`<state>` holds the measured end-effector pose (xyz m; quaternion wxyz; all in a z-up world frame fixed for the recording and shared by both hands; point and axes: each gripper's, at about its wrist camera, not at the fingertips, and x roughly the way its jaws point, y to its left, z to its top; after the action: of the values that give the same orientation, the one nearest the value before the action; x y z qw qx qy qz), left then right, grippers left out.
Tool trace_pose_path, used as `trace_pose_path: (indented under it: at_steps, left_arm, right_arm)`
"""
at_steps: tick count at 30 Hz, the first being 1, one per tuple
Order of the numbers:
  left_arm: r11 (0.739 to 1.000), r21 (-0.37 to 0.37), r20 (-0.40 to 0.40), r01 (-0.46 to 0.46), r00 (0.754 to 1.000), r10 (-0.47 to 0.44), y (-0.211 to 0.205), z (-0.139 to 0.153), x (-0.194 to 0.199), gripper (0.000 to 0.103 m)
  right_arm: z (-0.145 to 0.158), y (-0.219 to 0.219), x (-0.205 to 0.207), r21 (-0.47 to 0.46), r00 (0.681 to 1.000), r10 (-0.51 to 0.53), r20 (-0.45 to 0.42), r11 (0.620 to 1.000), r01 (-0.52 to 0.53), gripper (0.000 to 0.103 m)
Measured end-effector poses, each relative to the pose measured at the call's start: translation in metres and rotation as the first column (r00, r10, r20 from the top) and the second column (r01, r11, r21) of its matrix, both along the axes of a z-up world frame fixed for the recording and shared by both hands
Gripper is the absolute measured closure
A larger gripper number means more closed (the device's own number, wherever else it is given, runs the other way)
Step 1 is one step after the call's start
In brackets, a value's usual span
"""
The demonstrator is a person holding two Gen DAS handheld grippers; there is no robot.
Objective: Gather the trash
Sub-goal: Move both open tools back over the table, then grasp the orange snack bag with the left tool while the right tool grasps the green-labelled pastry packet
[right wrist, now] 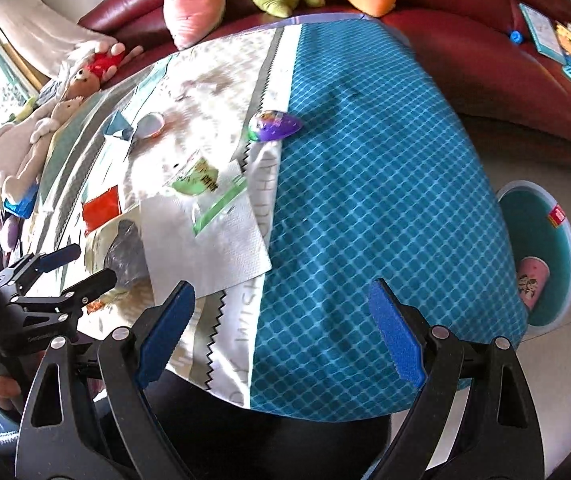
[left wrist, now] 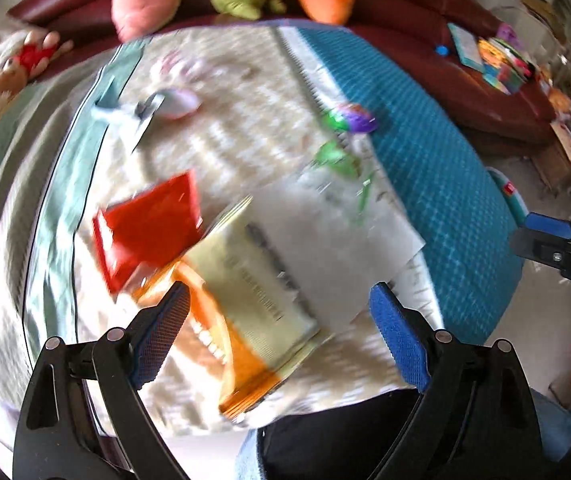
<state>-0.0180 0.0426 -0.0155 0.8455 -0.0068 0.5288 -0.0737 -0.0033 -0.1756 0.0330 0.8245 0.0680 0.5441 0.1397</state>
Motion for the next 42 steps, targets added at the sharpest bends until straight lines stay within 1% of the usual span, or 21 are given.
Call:
trace_pose_path:
  at_steps: [3,8,12,14,15,16,17,20,25,28,32,34,38,42]
  left_arm:
    - [0.999,-0.013,-0.031,-0.043,0.999,0.043,0.012,-0.013,0.001,0.012]
    - [0.995,-0.059,-0.075,-0.084,0.994,0.080,0.022,-0.032,0.009,0.012]
    - [0.993,-0.081,-0.062,-0.089,0.995,0.084,0.027,-0.035,0.010,0.012]
    - [0.993,-0.077,-0.045,-0.086,0.996,0.083,0.028,-0.035,0.009,0.026]
    - [0.994,-0.075,-0.044,-0.081,0.996,0.078,0.028,-0.035,0.009,0.040]
    - [0.994,-0.080,-0.045,-0.080,0.996,0.076,0.029,-0.036,0.009,0.058]
    - [0.993,-0.090,-0.048,-0.079,0.996,0.075,0.029,-0.036,0.010,0.063]
    - [0.992,-0.091,-0.026,-0.086,0.996,0.084,0.032,-0.033,0.013,0.064]
    - [0.991,-0.105,0.049,-0.081,0.995,0.086,0.039,-0.009,0.021,0.064]
    - [0.989,-0.126,0.090,-0.084,0.991,0.095,0.047,0.005,0.034,0.064]
    - [0.984,-0.155,0.113,-0.089,0.988,0.108,0.057,0.012,0.056,0.064]
    - [0.982,-0.172,0.125,-0.083,0.986,0.106,0.062,0.013,0.069,0.064]
    - [0.977,-0.198,0.113,-0.074,0.989,0.098,0.069,0.009,0.089,0.064]
    - [0.977,-0.200,0.103,-0.073,0.990,0.095,0.075,0.004,0.103,0.064]
  right_arm:
    - [-0.006,0.004,0.000,-0.001,1.000,0.006,-0.016,1.000,-0.006,0.019]
    - [-0.012,0.009,0.005,-0.011,0.999,0.012,-0.033,1.000,-0.013,0.019]
    - [-0.015,0.013,0.008,-0.020,0.999,0.019,-0.037,1.000,-0.020,0.019]
    - [-0.016,0.014,0.011,-0.023,0.999,0.021,-0.040,1.000,-0.022,0.019]
    - [-0.017,0.015,0.013,-0.024,0.999,0.021,-0.042,0.999,-0.022,0.019]
    - [-0.018,0.017,0.015,-0.026,0.999,0.023,-0.046,0.999,-0.025,0.019]
    - [-0.019,0.018,0.017,-0.028,0.999,0.025,-0.048,0.999,-0.027,0.019]
    - [-0.020,0.022,0.023,-0.038,0.998,0.035,-0.050,0.999,-0.037,0.019]
    - [-0.022,0.035,0.039,-0.068,0.996,0.073,-0.051,0.995,-0.076,0.019]
    - [-0.026,0.045,0.054,-0.088,0.993,0.106,-0.053,0.990,-0.111,0.019]
    - [-0.031,0.062,0.073,-0.094,0.983,0.171,-0.063,0.980,-0.176,0.019]
    - [-0.033,0.074,0.083,-0.081,0.972,0.226,-0.067,0.970,-0.231,0.019]
    - [-0.033,0.098,0.101,-0.111,0.945,0.321,-0.059,0.939,-0.326,0.019]
    - [-0.040,0.123,0.116,-0.157,0.899,0.432,-0.066,0.886,-0.437,0.019]
